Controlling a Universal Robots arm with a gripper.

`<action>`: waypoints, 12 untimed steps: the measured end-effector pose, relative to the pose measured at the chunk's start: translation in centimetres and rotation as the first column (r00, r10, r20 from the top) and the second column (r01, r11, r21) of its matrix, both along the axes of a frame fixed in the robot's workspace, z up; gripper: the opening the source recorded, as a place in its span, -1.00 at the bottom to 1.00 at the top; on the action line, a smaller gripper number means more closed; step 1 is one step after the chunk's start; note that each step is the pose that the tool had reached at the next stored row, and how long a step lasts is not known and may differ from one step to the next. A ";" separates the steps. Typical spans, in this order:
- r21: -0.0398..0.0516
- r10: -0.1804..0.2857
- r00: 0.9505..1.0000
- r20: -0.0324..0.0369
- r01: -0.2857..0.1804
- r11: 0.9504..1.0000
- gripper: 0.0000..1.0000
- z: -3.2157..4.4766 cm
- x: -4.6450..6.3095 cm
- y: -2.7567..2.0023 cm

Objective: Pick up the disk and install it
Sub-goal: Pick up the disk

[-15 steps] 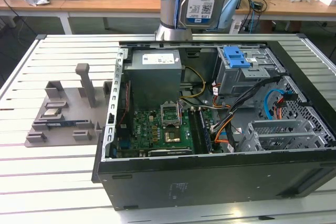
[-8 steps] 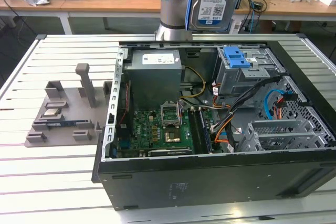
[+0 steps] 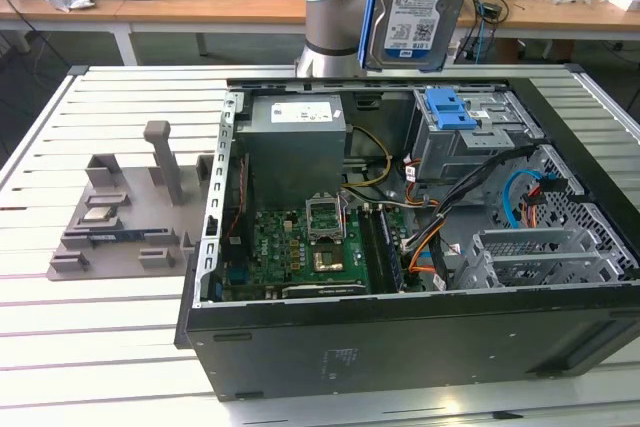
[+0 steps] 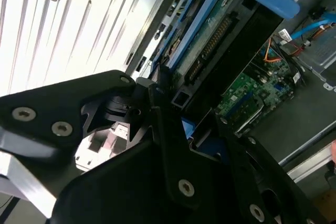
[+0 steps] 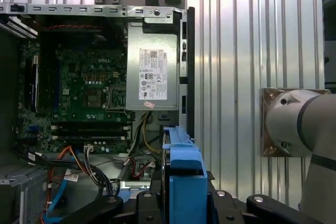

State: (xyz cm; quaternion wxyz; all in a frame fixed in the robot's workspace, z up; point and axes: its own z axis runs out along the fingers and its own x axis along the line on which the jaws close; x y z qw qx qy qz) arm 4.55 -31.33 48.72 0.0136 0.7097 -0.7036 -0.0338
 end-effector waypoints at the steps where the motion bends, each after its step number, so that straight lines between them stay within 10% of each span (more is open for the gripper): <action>1: 0.000 0.000 1.000 0.000 0.000 1.000 -0.26 -0.02 0.0 -0.87; 12: 0.000 0.000 1.000 0.000 0.000 1.000 -0.26 -0.16 0.0 -5.91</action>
